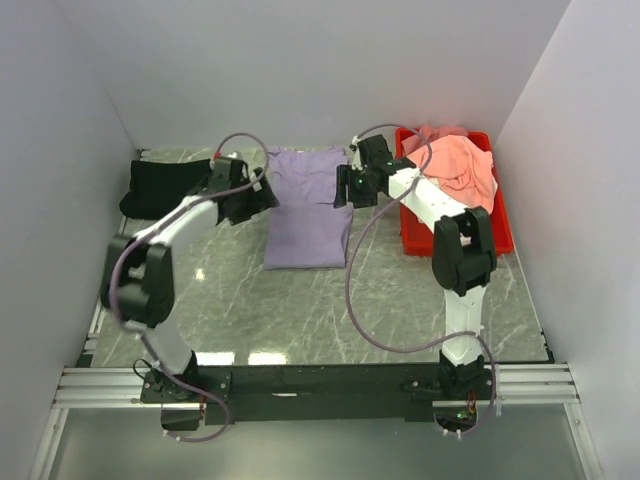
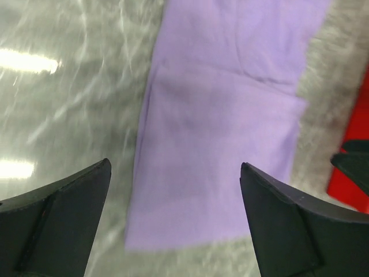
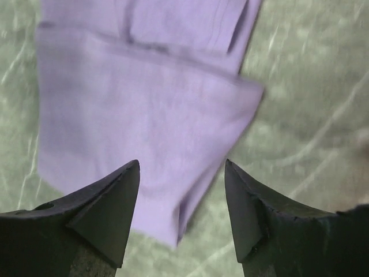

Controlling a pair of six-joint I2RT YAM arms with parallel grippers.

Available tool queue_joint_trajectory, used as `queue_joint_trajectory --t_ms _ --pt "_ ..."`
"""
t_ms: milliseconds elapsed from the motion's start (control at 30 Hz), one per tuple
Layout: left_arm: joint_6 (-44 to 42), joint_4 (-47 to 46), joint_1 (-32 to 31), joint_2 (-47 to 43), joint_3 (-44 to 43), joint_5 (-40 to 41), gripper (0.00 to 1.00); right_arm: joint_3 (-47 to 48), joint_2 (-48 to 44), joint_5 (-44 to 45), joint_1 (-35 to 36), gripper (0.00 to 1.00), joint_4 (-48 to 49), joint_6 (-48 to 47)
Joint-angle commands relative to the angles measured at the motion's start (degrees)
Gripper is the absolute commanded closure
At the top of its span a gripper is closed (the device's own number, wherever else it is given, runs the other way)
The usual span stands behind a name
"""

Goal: Fold and stack the t-shirts
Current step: Fold the tshirt

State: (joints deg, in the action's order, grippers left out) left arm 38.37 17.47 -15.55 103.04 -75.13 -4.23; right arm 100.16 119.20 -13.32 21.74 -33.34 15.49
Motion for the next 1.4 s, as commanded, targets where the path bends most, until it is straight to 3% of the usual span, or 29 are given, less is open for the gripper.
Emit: queue_joint_trajectory --t_ms 0,233,400,667,933,1033,1200,1367 --pt "3.1 -4.6 0.0 -11.4 7.6 -0.1 0.01 -4.4 -9.6 -1.4 0.8 0.32 2.0 -1.0" --pt "8.8 -7.2 -0.1 -30.9 28.3 -1.2 0.00 -12.3 -14.4 2.6 8.1 0.32 4.7 1.5" --pt "9.5 -4.9 -0.3 -36.7 33.9 1.6 0.00 -21.7 -19.6 2.5 10.3 0.32 9.6 8.9" --pt "9.7 -9.9 -0.3 -31.8 36.6 -2.3 0.01 -39.3 -28.7 6.1 10.3 0.32 13.4 15.5" --pt "8.9 -11.2 -1.1 -20.9 32.9 -3.3 0.01 -42.2 -26.6 3.0 9.1 0.32 16.9 16.8" --pt "9.3 -11.7 -1.6 -18.3 32.4 -2.7 0.10 -41.4 -25.1 2.5 9.0 0.32 17.8 16.2" --pt "9.4 -12.6 -2.1 -15.1 31.6 -3.4 0.33 -40.0 -22.0 2.0 8.3 0.42 18.0 15.1" --pt "9.4 -12.5 -3.3 -11.9 30.4 -3.9 0.49 -39.3 -20.0 2.1 7.7 0.48 18.0 14.4"
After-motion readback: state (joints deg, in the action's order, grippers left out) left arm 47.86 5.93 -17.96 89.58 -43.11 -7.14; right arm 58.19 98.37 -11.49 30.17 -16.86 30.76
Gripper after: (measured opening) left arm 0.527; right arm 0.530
